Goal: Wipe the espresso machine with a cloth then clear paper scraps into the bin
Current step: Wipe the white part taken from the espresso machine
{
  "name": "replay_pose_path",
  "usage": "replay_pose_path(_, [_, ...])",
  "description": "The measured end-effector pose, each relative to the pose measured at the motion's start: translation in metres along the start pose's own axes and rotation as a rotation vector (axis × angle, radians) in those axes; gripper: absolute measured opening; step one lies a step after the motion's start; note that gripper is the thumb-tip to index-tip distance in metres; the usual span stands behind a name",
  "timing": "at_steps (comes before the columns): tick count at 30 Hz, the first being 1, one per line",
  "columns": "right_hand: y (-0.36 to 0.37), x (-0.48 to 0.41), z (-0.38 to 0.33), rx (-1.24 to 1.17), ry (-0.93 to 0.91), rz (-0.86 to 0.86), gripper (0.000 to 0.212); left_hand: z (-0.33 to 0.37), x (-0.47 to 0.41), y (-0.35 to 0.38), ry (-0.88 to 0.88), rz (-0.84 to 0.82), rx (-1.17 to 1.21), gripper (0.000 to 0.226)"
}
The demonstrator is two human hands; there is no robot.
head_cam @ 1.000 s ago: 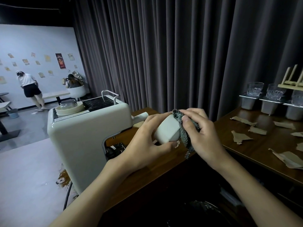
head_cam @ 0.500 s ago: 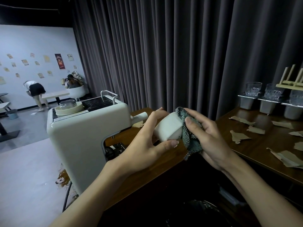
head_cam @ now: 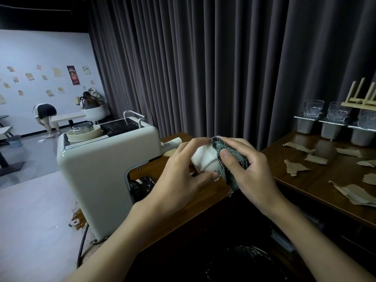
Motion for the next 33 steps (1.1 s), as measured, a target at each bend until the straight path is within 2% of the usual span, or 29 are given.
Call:
replay_pose_path(3, [-0.003,-0.003,0.003,-0.113,0.049,0.005,0.027,0.003,0.004,0.002,0.007,-0.007,0.213,0.049])
replay_pose_path(6, [-0.005,-0.003,0.010,-0.260,0.129,0.045,0.028,0.005,0.005,0.005,0.002,0.018,0.251,0.046])
replay_pose_path(13, [-0.002,0.006,0.009,0.041,0.018,0.107,0.038,-0.001,0.003,0.012,-0.041,0.034,0.211,0.046])
replay_pose_path(18, [0.002,0.011,0.001,0.127,-0.070,0.058,0.036,-0.002,0.001,0.013,-0.141,0.110,0.479,0.023])
replay_pose_path(23, [0.005,0.016,-0.009,0.190,-0.175,0.027,0.036,-0.005,0.000,0.014,-0.173,0.188,0.587,0.036])
replay_pose_path(29, [0.005,0.015,-0.010,0.158,-0.189,0.060,0.034,-0.003,0.002,0.013,-0.157,0.283,0.618,0.045])
replay_pose_path(33, [-0.002,0.007,-0.004,0.057,-0.044,0.253,0.027,-0.004,0.004,0.016,-0.199,0.316,0.628,0.056])
Point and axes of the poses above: each hand's wrist, its own x-axis away from the middle knuckle, its own y-axis out of the palm, z = x × y, the point moved 5 cm from there along -x, towards the middle knuckle, and after that the axes turned 2 degrees about y, right-handed, at the moved point
